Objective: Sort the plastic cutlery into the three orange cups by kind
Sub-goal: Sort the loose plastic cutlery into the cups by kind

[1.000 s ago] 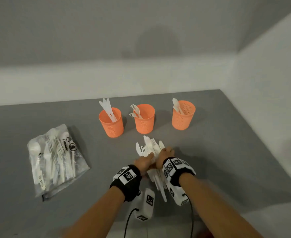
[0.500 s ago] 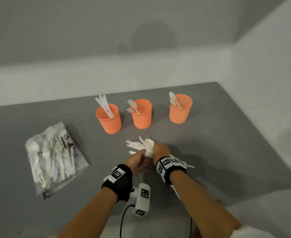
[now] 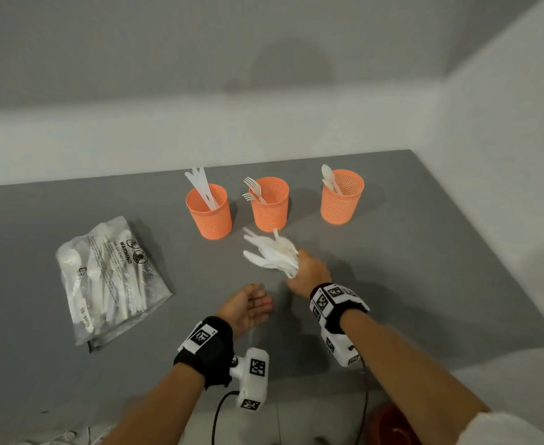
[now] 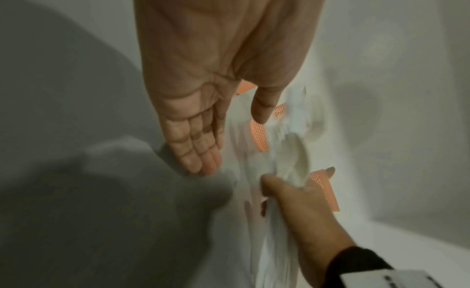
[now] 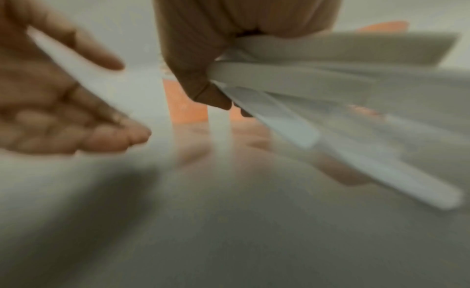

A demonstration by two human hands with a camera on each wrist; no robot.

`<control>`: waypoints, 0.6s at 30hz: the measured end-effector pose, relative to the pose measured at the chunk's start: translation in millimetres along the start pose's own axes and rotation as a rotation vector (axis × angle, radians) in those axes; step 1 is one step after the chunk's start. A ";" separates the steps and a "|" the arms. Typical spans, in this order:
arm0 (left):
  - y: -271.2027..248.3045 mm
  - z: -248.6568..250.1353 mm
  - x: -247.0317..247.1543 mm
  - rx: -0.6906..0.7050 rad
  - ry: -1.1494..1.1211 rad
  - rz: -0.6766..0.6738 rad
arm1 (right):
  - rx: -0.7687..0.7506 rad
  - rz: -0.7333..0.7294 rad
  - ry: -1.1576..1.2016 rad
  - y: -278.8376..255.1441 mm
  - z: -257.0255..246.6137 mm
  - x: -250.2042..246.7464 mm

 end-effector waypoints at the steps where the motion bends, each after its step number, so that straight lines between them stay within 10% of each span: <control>1: -1.9 -3.1 2.1 -0.001 -0.025 -0.016 | -0.016 0.034 0.130 -1.3 -1.8 -9.1; 9: -7.2 -20.0 40.9 -0.057 -0.174 -0.119 | -0.126 0.200 1.009 -25.5 -34.5 -68.6; 18: -16.0 14.8 69.6 0.043 -0.447 -0.153 | -0.146 0.234 1.188 -51.3 -46.3 -49.4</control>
Point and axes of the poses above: each hand's wrist, its own y-axis towards the middle knuckle, its own x-axis out of the palm, z = x × y, the point moved 10 cm from there along y, towards the middle knuckle, and after that the axes turned 8 degrees about -z, right-handed, at the moved point
